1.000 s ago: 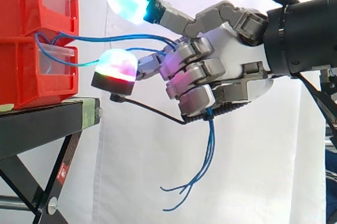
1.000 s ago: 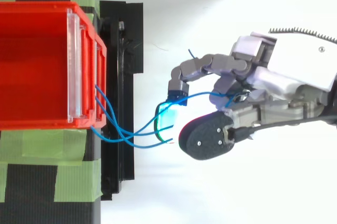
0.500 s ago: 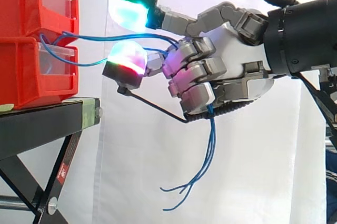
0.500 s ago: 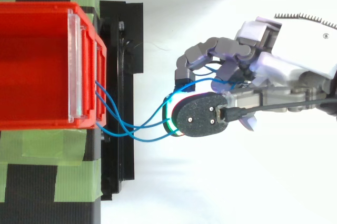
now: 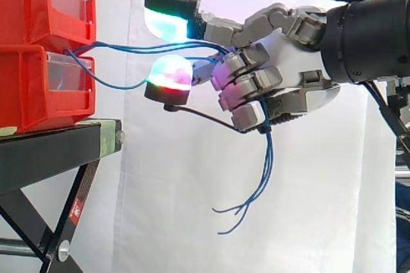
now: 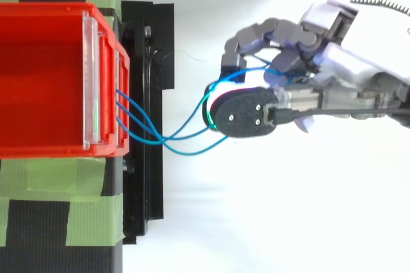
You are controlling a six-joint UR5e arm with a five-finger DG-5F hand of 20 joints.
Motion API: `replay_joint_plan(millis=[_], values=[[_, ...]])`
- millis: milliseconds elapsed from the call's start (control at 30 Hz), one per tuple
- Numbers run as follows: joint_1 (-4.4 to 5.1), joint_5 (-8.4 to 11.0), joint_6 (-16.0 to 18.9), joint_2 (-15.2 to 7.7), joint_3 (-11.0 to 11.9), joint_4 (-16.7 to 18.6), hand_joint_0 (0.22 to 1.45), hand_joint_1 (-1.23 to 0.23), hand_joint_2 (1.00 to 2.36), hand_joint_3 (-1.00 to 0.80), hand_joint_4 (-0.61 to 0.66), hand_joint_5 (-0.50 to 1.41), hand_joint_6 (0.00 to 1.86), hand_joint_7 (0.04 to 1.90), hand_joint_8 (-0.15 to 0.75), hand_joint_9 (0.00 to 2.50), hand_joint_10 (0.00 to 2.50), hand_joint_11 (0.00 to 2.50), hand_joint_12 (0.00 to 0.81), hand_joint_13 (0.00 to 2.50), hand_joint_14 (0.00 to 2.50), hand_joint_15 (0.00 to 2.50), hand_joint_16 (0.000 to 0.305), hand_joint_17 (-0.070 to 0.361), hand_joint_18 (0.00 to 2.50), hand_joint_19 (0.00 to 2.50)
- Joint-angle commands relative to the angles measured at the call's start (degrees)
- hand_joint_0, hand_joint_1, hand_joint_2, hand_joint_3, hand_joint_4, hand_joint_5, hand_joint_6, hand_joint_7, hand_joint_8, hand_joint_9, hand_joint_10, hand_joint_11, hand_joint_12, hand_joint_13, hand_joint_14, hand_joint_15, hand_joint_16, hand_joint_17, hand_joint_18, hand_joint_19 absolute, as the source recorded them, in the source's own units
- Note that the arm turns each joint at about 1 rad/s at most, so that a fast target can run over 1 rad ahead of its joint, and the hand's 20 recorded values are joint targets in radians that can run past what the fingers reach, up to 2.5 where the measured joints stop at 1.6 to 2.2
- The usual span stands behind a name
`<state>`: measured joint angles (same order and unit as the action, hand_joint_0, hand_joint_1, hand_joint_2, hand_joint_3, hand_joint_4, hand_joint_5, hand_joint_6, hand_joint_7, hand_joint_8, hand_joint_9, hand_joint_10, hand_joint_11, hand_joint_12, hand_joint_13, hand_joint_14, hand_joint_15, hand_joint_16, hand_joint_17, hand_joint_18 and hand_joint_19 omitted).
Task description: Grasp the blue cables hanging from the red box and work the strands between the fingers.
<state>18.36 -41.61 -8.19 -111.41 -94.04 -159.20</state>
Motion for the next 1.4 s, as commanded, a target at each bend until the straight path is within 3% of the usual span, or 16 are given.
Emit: replay_joint_plan(millis=[0, 167, 367, 400, 700, 1033, 1167, 1367], values=[[0.10, 1.18, -7.8, 0.0, 0.0, 2.4, 0.88, -0.58, 1.01, -0.85, 0.27, -0.02, 0.87, 1.06, 0.428, 1.20, 2.50, 2.50, 0.544, 1.59, 2.50, 1.63, 0.063, 0.141, 1.83, 0.95], [0.10, 1.18, -14.3, -0.2, 0.0, 4.2, 0.87, -0.58, 1.01, -0.85, 0.27, -0.02, 0.86, 1.06, 0.428, 1.20, 2.50, 2.50, 0.544, 1.59, 2.50, 1.63, 0.063, 0.141, 1.83, 0.95], [0.28, 1.18, -16.2, -0.2, 0.0, 4.1, 0.87, -0.58, 1.01, -0.86, 0.27, -0.02, 0.84, 1.08, 0.428, 1.20, 2.50, 2.50, 0.544, 1.59, 2.50, 1.63, 0.063, 0.141, 1.83, 0.95], [0.72, 1.18, -17.3, -0.3, -0.1, 4.0, 0.87, -0.58, 1.01, -0.86, 0.27, -0.02, 0.84, 1.08, 0.428, 1.20, 2.50, 2.50, 0.544, 1.59, 2.50, 1.63, 0.063, 0.141, 1.83, 0.95], [1.33, 1.71, -17.5, -2.2, -0.1, 3.5, 0.87, -0.58, 1.01, -0.86, 0.27, -0.03, 0.83, 1.08, 0.428, 1.20, 2.50, 2.50, 0.544, 1.59, 2.50, 1.63, 0.063, 0.141, 1.83, 0.95], [1.51, 1.98, -17.7, -2.4, -0.1, 4.7, 0.86, -0.57, 1.01, -0.86, 0.27, -0.03, 0.83, 1.07, 0.428, 1.20, 2.50, 2.50, 0.544, 1.59, 2.50, 1.63, 0.063, 0.141, 1.83, 0.95], [1.77, 2.15, -19.7, -2.4, -0.1, 6.4, 0.87, -0.58, 1.01, -0.83, 0.28, -0.03, 0.83, 1.08, 0.428, 1.20, 2.50, 2.50, 0.544, 1.59, 2.50, 1.63, 0.063, 0.141, 1.83, 0.95], [2.03, 2.24, -26.8, -2.5, -0.1, 13.0, 0.89, -0.57, 1.01, -0.79, 0.27, -0.03, 0.85, 1.07, 0.428, 1.20, 2.50, 2.50, 0.544, 1.59, 2.50, 1.63, 0.063, 0.141, 1.83, 0.95]])
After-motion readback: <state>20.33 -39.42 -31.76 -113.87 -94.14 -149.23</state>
